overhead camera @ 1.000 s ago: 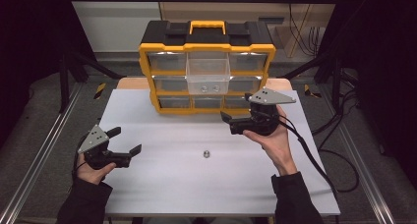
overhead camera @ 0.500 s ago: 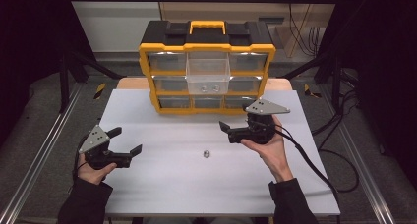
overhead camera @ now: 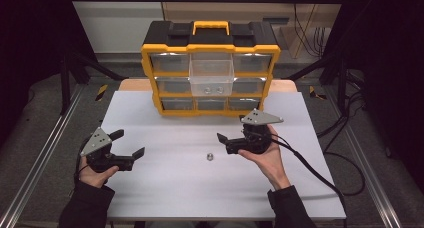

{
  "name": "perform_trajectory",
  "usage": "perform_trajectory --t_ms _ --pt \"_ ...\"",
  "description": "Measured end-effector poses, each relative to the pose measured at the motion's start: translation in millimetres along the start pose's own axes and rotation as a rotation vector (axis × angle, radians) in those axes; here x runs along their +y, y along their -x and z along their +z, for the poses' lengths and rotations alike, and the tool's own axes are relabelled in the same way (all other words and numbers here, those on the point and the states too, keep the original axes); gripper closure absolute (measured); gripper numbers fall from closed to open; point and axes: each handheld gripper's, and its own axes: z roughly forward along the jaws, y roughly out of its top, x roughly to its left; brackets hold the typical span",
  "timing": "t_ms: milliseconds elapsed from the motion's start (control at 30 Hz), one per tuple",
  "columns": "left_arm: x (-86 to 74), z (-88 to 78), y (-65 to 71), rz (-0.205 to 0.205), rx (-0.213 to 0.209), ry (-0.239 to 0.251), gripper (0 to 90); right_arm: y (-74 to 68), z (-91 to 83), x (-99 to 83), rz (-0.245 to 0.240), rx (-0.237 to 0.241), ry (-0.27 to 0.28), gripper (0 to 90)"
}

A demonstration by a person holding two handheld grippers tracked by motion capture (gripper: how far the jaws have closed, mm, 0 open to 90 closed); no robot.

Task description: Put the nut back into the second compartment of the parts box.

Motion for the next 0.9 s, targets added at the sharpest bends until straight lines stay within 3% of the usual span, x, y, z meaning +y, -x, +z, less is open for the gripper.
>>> perform_trajectory --t_ms 333,900 --pt "0.0 -0.3 -0.3 0.000 0.000 0.002 1.2 -9.2 19.4 -16.7 -0.023 0.026 -0.054 6.7" --pt "0.0 -0.3 -0.2 0.000 0.000 0.002 1.2 -20.9 42.8 -36.7 -0.011 0.052 -0.129 8.9"
